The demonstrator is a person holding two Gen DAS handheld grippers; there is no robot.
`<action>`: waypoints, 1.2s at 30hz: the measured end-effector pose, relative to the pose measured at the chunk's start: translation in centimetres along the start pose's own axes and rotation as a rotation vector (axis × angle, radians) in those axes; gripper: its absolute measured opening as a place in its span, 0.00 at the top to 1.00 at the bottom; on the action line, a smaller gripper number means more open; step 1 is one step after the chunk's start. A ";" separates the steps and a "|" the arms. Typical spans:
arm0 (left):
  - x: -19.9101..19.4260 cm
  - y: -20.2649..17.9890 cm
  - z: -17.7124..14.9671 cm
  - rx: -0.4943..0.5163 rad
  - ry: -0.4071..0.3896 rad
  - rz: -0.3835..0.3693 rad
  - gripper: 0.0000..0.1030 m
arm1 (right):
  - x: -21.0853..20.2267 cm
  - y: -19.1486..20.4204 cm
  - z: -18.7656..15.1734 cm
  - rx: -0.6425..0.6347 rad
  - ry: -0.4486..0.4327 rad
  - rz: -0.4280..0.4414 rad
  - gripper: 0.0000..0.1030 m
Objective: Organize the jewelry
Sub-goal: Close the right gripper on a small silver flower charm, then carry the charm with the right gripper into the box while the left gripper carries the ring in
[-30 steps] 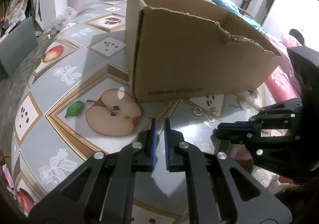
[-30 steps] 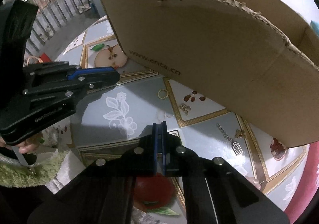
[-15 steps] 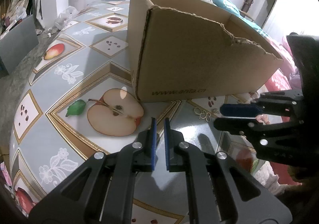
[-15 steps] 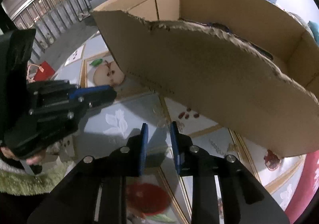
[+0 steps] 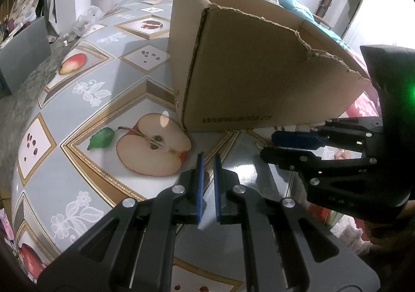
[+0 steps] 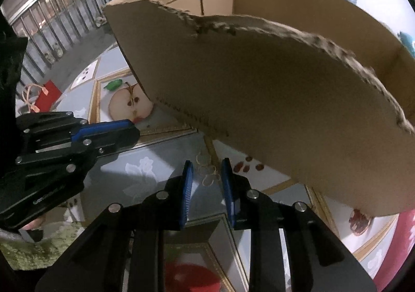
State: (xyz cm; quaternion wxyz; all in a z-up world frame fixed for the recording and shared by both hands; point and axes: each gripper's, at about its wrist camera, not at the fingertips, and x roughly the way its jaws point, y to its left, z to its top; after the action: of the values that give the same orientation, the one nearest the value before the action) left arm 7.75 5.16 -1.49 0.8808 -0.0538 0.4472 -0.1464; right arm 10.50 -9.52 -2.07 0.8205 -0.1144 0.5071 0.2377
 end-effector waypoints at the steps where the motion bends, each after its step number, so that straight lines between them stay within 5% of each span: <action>1: 0.0 0.0 0.0 0.000 0.000 0.000 0.94 | -0.1 0.0 0.0 -0.004 0.001 -0.004 0.78; 4: 0.0 0.2 -0.1 -0.005 -0.001 0.001 0.94 | -0.3 0.3 0.0 -0.010 0.008 0.001 0.84; 24: -0.4 -0.5 -0.3 0.016 -0.005 -0.019 0.94 | -3.4 -1.6 -2.1 0.086 -0.032 0.076 0.84; 28: -0.3 -1.7 -0.1 0.058 -0.013 -0.050 0.77 | -4.4 -2.2 -2.7 0.118 -0.053 0.068 0.84; 36: 2.1 -5.0 1.0 0.205 0.010 -0.038 0.75 | -4.5 -3.1 -3.6 0.174 -0.068 0.103 0.84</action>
State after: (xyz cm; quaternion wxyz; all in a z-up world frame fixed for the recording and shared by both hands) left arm 8.64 -0.28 -1.35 0.8765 0.0291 0.4330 -0.2082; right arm 7.59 -14.97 0.07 0.8307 -0.0081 0.5029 0.2385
